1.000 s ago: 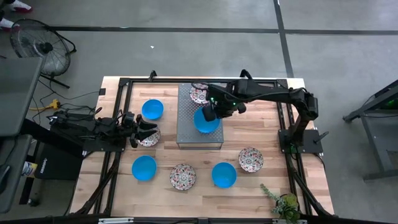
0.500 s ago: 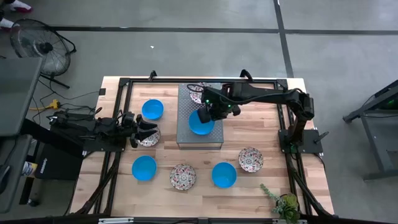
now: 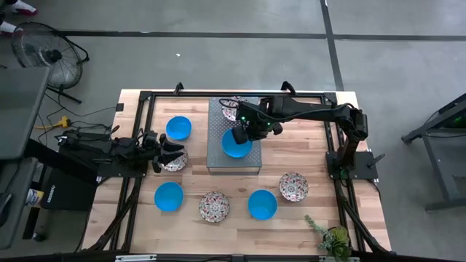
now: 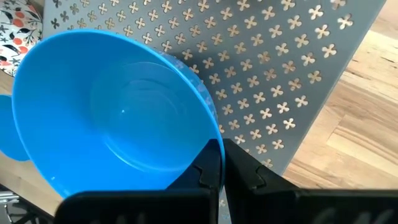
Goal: Pick & Place Mini bowls
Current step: Put the blue bowl on the shelf, then stack the white patterned bowl on the white patterned bowl on the shelf
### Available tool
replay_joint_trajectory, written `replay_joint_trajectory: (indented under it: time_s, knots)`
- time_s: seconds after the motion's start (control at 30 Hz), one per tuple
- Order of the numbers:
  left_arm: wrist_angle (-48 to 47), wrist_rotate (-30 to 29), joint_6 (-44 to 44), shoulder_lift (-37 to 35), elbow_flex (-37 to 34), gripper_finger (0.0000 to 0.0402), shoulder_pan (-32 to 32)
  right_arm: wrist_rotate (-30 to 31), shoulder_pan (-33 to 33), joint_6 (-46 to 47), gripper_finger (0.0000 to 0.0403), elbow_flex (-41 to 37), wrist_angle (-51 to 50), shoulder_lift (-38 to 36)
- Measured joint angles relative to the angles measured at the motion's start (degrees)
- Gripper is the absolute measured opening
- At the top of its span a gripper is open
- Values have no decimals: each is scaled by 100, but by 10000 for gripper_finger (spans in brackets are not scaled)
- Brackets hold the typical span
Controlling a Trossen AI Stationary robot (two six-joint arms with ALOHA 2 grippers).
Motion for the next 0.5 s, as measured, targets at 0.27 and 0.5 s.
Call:
replay_joint_trajectory:
  time_s: [0.27,0.5]
  knots:
    - [0,0,2,-2,0,190,0,6,0,-65,27,0,-34,-4]
    - [0,-2,0,0,0,190,0,20,-2,-190,59,0,-74,-4]
